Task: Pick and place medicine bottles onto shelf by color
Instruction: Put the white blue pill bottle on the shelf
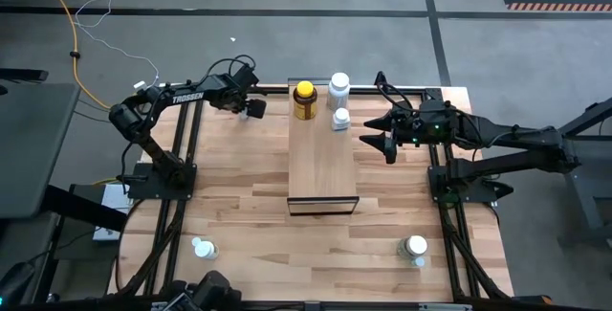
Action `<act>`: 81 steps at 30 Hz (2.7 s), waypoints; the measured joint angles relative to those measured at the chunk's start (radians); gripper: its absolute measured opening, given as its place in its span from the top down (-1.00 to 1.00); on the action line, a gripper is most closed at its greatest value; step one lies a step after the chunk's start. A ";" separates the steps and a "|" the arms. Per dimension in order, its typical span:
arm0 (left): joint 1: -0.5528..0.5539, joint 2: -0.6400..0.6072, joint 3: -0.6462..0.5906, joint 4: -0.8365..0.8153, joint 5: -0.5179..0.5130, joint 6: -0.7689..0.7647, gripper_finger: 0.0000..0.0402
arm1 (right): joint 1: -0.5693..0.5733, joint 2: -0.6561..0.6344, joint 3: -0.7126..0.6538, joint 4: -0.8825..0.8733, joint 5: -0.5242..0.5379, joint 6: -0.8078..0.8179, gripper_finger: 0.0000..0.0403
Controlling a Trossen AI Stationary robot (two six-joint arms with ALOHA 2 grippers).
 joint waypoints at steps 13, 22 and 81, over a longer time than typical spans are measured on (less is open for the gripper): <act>-0.027 0.000 0.000 0.045 -0.013 -0.038 0.13 | 0.000 0.000 0.000 0.000 0.000 0.000 -0.26; -0.031 -0.105 0.000 0.035 0.071 -0.018 0.16 | 0.000 0.000 0.000 0.000 0.000 -0.008 -0.26; -0.610 0.245 0.909 -0.472 0.045 0.604 0.15 | 0.000 0.000 0.000 -0.002 0.000 -0.009 -0.26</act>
